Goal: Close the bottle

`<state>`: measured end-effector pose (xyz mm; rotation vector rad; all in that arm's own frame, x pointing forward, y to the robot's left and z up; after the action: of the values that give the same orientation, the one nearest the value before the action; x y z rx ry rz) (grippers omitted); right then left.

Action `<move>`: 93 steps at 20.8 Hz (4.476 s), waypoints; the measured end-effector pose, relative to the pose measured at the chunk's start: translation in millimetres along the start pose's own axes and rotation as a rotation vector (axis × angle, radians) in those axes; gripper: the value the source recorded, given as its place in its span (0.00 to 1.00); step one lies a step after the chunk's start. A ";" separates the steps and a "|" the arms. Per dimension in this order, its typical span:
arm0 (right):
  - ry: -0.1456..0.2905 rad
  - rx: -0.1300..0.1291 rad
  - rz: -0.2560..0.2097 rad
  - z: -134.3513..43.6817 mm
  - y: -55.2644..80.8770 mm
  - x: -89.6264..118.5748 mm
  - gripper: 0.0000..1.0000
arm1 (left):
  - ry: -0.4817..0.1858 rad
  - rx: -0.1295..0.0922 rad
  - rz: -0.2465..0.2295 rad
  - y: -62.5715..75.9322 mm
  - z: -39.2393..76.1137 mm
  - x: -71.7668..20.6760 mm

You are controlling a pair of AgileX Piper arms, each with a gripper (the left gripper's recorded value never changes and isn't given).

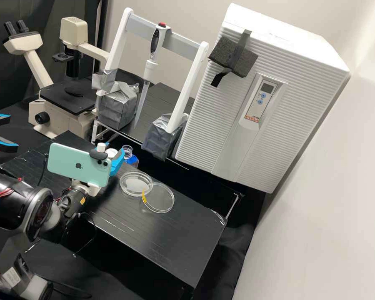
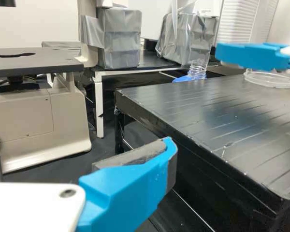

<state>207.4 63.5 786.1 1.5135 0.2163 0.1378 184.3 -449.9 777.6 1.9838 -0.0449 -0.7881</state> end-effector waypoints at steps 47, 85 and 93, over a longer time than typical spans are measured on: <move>-0.097 -0.054 0.011 10.5 0.3 79.2 0.00 | 0.025 0.018 0.037 6.2 -0.4 -3.9; -0.110 -0.056 -0.019 14.5 -8.2 75.6 0.00 | 0.018 0.018 0.036 6.0 0.8 -3.1; -0.105 -0.052 -0.019 11.8 -8.7 74.6 1.00 | 0.018 0.018 0.036 6.0 0.8 -3.1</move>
<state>282.3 68.3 773.8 1.4622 0.1420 0.0487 183.1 -452.6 783.7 2.0012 -0.0768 -0.7486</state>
